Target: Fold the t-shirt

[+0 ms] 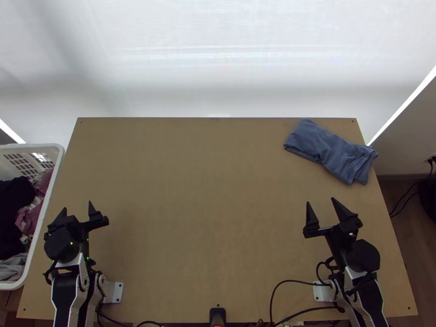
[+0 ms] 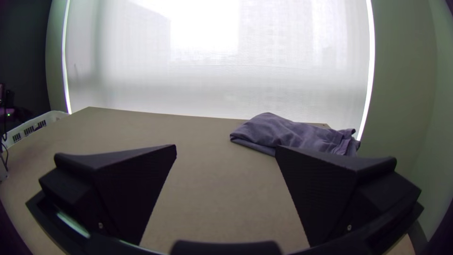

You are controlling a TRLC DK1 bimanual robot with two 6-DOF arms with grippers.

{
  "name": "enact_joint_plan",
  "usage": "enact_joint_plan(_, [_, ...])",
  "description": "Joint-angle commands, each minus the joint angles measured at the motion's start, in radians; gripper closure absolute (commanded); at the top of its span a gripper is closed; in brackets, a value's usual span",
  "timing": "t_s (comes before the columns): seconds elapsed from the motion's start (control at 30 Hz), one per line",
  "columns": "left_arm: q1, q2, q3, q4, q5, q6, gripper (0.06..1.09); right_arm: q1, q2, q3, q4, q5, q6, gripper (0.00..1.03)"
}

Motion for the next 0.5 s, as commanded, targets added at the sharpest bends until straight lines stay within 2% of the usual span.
enact_joint_plan(0.0, [0.002, -0.065, -0.071, 0.016, 0.015, 0.026, 0.14, -0.004, -0.001, -0.010, 0.017, 0.009, 0.003, 0.04])
enact_joint_plan(0.27, [-0.011, -0.153, -0.075, -0.016, 0.046, 0.023, 0.10, -0.006, -0.003, -0.010, 0.017, 0.009, 0.003, 0.04])
enact_joint_plan(0.47, [0.142, -0.196, -0.075, -0.016, 0.044, 0.020, 0.10, -0.006, -0.003, -0.010, 0.017, 0.009, 0.003, 0.04])
